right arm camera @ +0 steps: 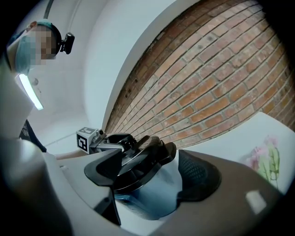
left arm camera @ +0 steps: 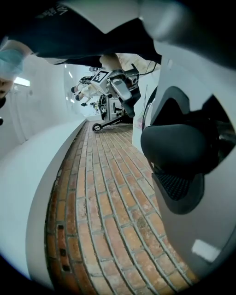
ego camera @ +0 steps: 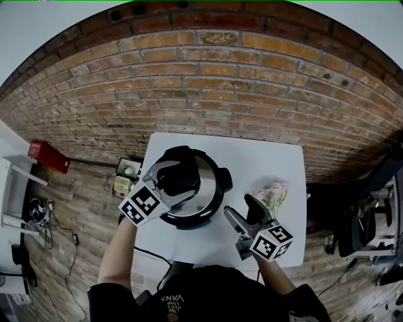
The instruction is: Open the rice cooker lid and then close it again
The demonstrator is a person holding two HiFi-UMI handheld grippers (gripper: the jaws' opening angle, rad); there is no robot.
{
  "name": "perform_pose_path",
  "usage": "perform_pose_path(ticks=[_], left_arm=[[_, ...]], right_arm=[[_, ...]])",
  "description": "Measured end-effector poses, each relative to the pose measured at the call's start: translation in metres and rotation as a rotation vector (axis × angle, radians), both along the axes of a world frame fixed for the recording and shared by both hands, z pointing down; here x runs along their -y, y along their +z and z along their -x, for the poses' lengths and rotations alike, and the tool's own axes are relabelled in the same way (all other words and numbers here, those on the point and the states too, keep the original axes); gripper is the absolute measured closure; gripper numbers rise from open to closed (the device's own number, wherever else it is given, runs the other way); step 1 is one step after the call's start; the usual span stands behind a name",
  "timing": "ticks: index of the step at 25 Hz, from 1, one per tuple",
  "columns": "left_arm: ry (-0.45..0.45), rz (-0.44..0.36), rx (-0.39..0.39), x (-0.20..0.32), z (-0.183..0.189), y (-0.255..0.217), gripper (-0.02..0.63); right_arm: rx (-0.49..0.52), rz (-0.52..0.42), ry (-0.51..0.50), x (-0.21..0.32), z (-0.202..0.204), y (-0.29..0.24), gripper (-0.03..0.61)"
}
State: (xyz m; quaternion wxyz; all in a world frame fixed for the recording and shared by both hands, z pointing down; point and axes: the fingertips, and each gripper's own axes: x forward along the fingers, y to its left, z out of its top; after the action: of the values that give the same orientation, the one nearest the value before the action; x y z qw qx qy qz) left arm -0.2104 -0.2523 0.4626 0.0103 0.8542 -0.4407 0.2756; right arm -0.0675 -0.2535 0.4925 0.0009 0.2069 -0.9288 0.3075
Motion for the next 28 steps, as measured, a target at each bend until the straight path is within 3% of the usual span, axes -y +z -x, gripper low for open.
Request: perform_pose_path(ticks=[3, 12, 17, 20, 23, 28], left_arm=[[-0.056, -0.066, 0.017, -0.005, 0.003, -0.007, 0.312], [-0.342, -0.255, -0.114, -0.053, 0.046, -0.038, 0.313], [-0.472, -0.269, -0.172, -0.103, 0.061, -0.037, 0.313], [-0.573, -0.3, -0.25, -0.14, 0.067, -0.037, 0.313], [-0.659, -0.348, -0.277, -0.178, 0.073, -0.037, 0.313], [-0.702, -0.393, -0.297, -0.234, 0.067, -0.036, 0.313]], right_arm=[[0.0, -0.003, -0.044, 0.001, 0.006, -0.003, 0.201], [0.006, -0.028, -0.101, -0.008, 0.022, -0.008, 0.201], [0.011, -0.049, -0.114, -0.025, 0.028, -0.016, 0.201], [0.007, -0.074, -0.124, -0.042, 0.028, -0.023, 0.201], [0.008, -0.1, -0.126, -0.062, 0.027, -0.031, 0.201], [0.013, -0.123, -0.121, -0.105, 0.023, -0.039, 0.201]])
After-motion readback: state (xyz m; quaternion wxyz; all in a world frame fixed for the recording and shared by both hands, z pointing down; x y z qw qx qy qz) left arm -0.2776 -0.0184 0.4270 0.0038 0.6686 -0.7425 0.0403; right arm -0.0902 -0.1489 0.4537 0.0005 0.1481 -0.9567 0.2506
